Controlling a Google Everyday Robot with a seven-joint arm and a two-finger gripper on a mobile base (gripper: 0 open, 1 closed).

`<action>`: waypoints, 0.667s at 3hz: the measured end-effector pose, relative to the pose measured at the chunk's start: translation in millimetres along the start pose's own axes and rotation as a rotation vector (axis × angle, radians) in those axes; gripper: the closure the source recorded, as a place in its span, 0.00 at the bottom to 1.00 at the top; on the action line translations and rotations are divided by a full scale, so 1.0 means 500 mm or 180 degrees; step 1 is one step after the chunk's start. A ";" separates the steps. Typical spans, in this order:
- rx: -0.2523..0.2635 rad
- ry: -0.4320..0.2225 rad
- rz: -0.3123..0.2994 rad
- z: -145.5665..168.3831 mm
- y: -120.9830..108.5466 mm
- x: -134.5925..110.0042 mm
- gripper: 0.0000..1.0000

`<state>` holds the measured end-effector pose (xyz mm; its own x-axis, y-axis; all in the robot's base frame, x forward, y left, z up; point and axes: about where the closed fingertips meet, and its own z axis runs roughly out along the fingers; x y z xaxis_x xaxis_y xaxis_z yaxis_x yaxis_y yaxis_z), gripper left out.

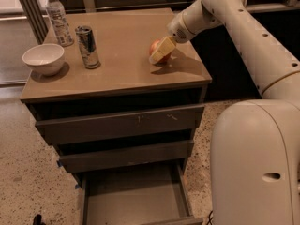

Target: Place apple into bottom drawer

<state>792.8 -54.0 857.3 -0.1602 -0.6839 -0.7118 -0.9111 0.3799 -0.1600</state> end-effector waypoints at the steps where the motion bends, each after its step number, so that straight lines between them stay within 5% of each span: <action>1: -0.0064 0.0197 0.0072 0.030 0.002 0.020 0.19; 2: -0.0067 0.0204 0.0075 0.030 0.003 0.021 0.50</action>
Offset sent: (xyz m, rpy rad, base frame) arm 0.0026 0.0027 -0.0149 -0.0374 0.0431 -0.0090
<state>795.7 -51.3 839.2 -0.2051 -0.7136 -0.6699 -0.9144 0.3837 -0.1288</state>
